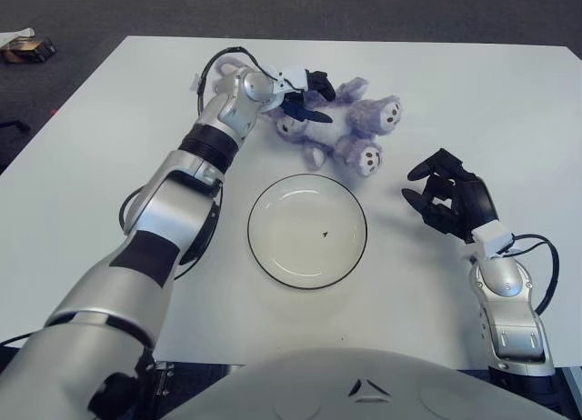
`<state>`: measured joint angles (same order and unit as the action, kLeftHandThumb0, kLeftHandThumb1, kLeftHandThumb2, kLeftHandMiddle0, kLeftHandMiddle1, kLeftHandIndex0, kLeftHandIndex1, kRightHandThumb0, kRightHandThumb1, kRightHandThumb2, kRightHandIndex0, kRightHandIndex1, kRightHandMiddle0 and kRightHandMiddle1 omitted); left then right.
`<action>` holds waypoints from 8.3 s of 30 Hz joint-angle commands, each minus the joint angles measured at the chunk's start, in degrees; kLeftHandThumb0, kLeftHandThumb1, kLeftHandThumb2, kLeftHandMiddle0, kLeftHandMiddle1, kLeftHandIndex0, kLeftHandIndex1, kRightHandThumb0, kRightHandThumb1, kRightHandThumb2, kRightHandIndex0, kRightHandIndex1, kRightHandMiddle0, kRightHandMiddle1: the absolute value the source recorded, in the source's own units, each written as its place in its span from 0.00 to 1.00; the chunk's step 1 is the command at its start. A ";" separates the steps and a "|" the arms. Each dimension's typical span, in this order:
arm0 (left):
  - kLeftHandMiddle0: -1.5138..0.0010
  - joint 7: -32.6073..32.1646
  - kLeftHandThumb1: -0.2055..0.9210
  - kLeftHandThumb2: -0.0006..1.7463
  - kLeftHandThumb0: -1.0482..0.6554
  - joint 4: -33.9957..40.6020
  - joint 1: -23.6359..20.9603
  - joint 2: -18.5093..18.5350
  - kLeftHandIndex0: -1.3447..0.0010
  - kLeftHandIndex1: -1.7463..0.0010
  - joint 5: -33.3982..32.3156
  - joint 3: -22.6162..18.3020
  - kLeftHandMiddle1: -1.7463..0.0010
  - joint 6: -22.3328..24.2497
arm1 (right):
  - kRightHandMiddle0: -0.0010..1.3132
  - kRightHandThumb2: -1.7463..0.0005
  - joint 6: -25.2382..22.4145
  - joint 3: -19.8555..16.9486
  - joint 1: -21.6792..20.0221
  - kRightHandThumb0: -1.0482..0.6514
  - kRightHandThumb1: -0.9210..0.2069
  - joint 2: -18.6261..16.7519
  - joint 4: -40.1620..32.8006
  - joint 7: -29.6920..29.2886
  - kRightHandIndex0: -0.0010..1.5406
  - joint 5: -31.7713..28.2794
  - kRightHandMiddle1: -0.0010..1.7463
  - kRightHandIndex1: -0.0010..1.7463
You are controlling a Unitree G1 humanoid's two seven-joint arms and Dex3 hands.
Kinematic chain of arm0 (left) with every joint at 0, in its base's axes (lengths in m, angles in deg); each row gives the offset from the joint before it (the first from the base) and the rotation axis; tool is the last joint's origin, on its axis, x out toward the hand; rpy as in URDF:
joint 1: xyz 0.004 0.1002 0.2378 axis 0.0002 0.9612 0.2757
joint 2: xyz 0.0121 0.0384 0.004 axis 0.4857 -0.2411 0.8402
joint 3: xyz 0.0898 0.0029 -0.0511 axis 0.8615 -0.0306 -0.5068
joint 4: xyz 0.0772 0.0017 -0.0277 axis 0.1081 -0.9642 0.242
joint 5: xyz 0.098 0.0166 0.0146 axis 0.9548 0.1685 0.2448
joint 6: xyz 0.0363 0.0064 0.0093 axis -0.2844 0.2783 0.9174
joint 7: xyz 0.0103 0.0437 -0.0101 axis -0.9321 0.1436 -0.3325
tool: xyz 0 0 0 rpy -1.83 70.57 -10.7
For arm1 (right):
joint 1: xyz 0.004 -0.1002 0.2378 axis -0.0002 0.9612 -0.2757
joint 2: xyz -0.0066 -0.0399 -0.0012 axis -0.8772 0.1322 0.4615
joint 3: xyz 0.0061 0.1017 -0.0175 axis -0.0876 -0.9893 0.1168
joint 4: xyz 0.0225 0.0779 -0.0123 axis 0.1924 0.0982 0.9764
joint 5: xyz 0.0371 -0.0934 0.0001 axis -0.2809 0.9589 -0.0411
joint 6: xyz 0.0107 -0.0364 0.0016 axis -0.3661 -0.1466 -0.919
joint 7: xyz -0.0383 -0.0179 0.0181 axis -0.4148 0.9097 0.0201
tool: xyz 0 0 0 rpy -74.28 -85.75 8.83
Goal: Put the doll into the plate.
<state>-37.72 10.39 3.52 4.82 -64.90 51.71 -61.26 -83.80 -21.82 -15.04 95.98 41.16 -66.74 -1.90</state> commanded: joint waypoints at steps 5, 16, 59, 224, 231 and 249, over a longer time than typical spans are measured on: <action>0.71 4.91 1.00 0.15 0.38 2.74 4.63 -1.87 0.83 0.60 -2.87 1.56 0.14 5.53 | 0.37 0.86 1.25 -0.81 0.13 0.40 0.00 -0.37 -0.07 -0.48 0.53 -0.66 0.83 1.00; 0.71 5.34 1.00 0.14 0.38 5.71 5.19 -1.57 0.81 0.67 -2.89 3.04 0.21 6.97 | 0.37 0.85 1.45 -0.93 0.29 0.40 0.00 -0.68 0.04 -0.71 0.53 -0.87 0.83 1.00; 0.79 -8.19 1.00 0.14 0.33 -6.39 8.09 6.06 0.87 0.63 -8.13 -7.91 0.66 -55.03 | 0.36 0.85 2.29 -2.94 0.29 0.41 0.00 -1.70 1.92 -3.11 0.49 -0.50 0.84 1.00; 0.85 -55.80 0.81 0.00 0.30 -42.50 -3.52 -11.63 0.72 0.95 22.90 14.86 0.98 -32.67 | 0.34 0.83 1.14 1.13 2.74 0.40 0.00 -3.17 5.69 -3.28 0.48 0.13 0.86 1.00; 0.80 -57.51 0.82 0.00 0.34 -42.63 -3.66 -11.79 0.67 0.92 24.01 15.99 0.97 -31.52 | 0.34 0.83 1.22 1.16 2.78 0.40 0.00 -3.19 5.72 -3.30 0.48 0.11 0.86 1.00; 0.72 -74.57 0.83 0.00 0.35 -44.86 -3.75 -12.24 0.67 0.94 37.46 29.99 0.94 -23.27 | 0.34 0.83 1.98 1.40 3.11 0.40 0.00 -2.93 6.04 -2.77 0.48 -0.38 0.86 1.00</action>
<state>-112.95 -32.81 -3.16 -7.56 -29.55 79.88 -84.66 -81.59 -20.67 -13.05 92.81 46.29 -70.16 -2.23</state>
